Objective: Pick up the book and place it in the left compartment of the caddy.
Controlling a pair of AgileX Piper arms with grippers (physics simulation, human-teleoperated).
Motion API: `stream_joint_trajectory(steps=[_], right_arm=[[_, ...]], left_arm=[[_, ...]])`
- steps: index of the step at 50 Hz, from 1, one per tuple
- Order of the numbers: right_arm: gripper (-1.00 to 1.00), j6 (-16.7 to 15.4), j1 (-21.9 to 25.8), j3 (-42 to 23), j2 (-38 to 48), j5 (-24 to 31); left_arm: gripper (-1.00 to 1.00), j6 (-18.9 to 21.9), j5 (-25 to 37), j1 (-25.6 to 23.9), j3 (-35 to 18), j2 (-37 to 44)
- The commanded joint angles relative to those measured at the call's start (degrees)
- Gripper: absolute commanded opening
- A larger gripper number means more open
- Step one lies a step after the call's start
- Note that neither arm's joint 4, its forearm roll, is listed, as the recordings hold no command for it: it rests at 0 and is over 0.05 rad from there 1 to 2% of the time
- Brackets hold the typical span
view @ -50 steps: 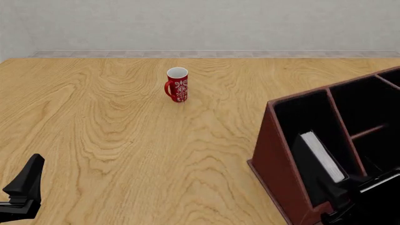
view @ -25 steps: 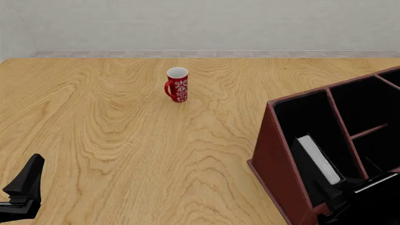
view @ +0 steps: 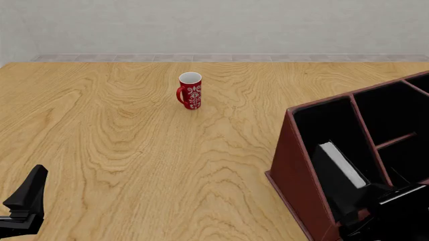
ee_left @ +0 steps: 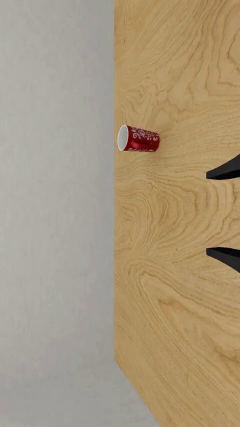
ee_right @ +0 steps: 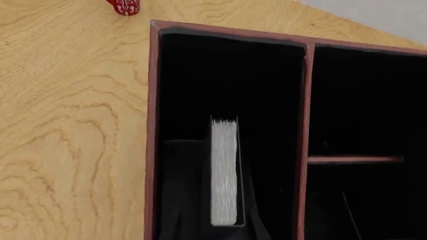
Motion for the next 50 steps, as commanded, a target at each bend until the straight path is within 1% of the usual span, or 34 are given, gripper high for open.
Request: stream_joint_trajectory(steps=[1, 13, 26, 50], right_arm=[[1.00, 0.40, -0.07, 0.47, 0.74, -0.22], [1.00, 0.79, 0.53, -0.93, -1.76, 3.05], [1.00, 0.82, 1.32, -5.55, -8.25, 11.77], [1.00, -0.07, 1.52, -12.54, -13.82, 21.12]], left_arm=[[1.00, 0.00, 0.00, 0.00, 0.00, 0.00], [1.00, 0.00, 0.00, 0.00, 0.00, 0.00], [1.00, 0.00, 0.00, 0.00, 0.00, 0.00], [1.00, 0.00, 0.00, 0.00, 0.00, 0.00]])
